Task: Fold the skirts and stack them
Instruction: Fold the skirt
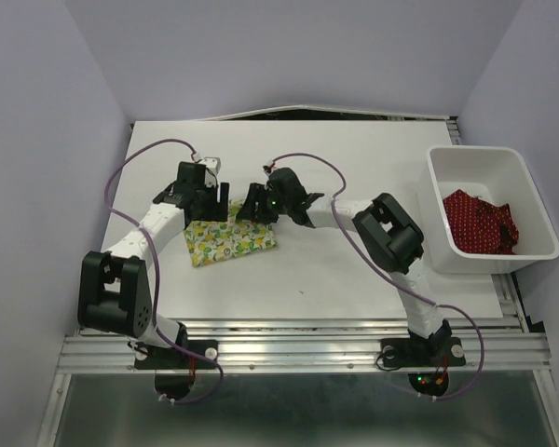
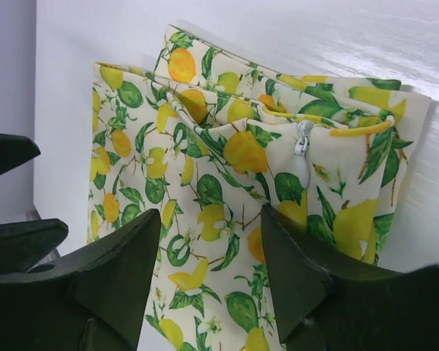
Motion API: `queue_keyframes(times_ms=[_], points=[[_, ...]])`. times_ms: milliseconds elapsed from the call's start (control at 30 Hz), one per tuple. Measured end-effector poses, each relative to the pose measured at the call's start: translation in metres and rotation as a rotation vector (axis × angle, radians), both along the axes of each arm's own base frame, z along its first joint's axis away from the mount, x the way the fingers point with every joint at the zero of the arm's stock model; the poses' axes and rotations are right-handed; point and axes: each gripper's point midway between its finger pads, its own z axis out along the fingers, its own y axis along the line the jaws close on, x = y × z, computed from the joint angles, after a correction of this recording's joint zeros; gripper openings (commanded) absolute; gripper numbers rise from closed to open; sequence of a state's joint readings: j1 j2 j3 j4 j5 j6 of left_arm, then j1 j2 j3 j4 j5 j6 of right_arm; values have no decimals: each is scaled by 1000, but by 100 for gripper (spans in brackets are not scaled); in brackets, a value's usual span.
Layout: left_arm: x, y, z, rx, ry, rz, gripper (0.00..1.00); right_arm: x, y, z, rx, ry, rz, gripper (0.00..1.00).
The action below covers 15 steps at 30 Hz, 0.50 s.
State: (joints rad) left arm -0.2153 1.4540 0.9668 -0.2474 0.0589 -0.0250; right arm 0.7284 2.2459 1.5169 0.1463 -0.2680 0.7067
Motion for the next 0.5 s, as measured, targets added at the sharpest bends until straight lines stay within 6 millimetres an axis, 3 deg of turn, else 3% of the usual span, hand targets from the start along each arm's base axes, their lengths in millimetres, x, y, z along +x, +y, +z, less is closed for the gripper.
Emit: queue_keyframes(times_ms=[267, 400, 500], points=[[-11, 0, -7, 36, 53, -8, 80, -1, -3, 13, 10, 37, -27, 89], [-17, -12, -13, 36, 85, -48, 77, 6, -29, 33, -22, 42, -61, 100], [-18, -29, -14, 39, 118, -81, 75, 20, -60, 60, 4, 45, -106, 100]])
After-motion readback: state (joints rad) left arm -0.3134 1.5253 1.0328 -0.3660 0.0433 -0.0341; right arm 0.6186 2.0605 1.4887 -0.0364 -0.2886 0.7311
